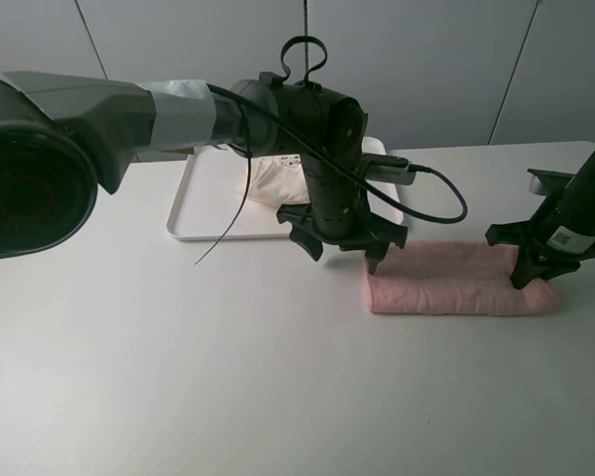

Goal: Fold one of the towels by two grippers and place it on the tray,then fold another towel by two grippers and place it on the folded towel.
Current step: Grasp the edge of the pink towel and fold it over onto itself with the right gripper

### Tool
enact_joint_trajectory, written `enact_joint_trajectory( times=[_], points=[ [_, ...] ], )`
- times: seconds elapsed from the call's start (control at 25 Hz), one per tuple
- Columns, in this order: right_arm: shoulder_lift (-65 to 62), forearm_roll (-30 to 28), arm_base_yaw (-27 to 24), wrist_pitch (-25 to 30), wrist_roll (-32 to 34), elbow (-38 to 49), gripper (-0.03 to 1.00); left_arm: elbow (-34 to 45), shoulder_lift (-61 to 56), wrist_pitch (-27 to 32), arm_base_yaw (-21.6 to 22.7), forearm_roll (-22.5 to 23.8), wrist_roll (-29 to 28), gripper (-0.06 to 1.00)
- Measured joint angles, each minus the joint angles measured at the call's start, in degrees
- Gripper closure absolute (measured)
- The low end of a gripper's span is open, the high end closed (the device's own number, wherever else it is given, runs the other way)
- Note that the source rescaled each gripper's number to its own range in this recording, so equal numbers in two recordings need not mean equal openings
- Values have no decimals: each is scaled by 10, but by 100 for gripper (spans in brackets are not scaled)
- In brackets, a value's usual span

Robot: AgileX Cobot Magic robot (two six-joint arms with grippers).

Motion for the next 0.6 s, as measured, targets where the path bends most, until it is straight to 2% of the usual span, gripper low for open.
enact_joint_trajectory(
  times=[0.24, 0.48, 0.6],
  points=[
    [0, 5, 0, 1, -1, 0, 91, 0, 4, 9, 0, 10, -7, -2],
    [1, 55, 0, 2, -28, 4, 91, 0, 6, 8, -1, 10, -9, -2],
    [3, 62, 0, 3, -35, 4, 91, 0, 6, 21, -1, 29, -10, -2]
  ],
)
